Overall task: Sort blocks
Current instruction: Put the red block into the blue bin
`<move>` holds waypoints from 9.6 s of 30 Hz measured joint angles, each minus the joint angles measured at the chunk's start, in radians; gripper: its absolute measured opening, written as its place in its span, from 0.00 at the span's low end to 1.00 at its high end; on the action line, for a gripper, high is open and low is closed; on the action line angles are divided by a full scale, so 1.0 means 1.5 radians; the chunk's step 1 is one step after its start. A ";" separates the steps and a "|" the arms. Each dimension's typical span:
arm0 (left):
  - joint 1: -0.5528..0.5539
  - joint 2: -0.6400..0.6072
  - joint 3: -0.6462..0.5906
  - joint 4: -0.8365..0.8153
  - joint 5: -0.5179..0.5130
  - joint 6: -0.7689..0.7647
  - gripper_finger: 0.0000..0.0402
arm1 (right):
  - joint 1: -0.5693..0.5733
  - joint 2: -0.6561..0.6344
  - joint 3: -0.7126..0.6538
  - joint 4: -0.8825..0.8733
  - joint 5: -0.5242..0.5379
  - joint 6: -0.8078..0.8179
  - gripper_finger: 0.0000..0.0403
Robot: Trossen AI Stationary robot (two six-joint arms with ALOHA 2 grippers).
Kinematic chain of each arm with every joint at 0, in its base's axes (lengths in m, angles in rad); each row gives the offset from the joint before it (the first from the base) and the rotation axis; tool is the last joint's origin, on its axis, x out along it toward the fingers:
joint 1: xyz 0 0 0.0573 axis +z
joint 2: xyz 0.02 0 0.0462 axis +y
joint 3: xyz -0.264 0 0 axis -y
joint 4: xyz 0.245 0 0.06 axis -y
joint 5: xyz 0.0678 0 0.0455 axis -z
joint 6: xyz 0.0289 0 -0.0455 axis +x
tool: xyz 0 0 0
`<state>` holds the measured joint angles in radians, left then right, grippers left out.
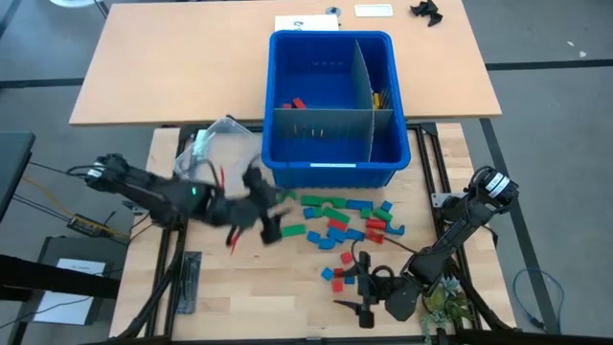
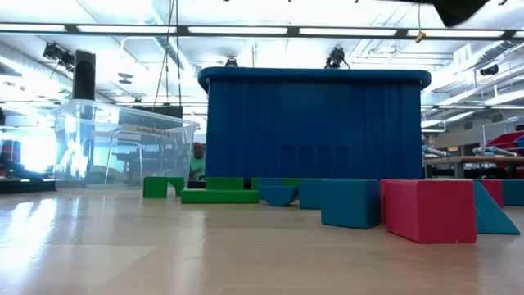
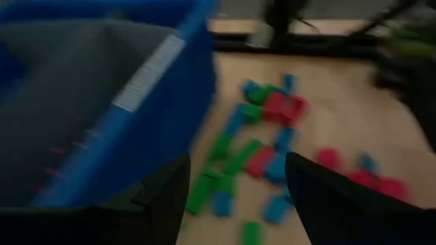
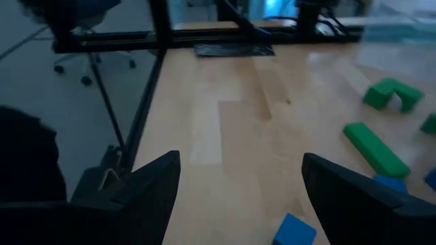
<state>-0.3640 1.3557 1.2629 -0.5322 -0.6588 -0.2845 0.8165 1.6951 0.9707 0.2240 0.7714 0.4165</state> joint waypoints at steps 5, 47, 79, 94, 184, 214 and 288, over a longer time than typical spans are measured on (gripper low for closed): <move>-0.067 0.009 -0.090 0.129 0.003 -0.039 0.62 | -0.028 -0.005 0.031 -0.094 -0.013 -0.056 0.76; -0.085 0.014 -0.179 0.290 0.006 -0.094 0.62 | -0.278 -0.008 -0.106 -0.172 -0.406 -0.260 0.48; -0.085 0.014 -0.179 0.291 0.011 -0.092 0.62 | -0.305 0.042 -0.105 -0.118 -0.428 -0.262 0.31; -0.085 0.014 -0.179 0.307 0.014 -0.092 0.62 | -0.301 0.006 -0.053 -0.170 -0.419 -0.263 0.31; -0.085 0.015 -0.179 0.349 0.016 -0.093 0.62 | -0.297 -0.090 0.237 -0.473 -0.419 -0.195 0.76; -0.085 0.015 -0.179 0.377 0.016 -0.093 0.62 | -0.209 0.047 0.179 -0.493 -0.424 -0.159 0.76; -0.085 0.015 -0.179 0.395 0.028 -0.093 0.62 | -0.167 -0.086 -0.120 -0.117 -0.337 -0.141 0.01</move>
<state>-0.4908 1.3777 0.9945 0.0605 -0.6163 -0.4240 0.5663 1.5667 0.7906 0.0481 0.2653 0.2050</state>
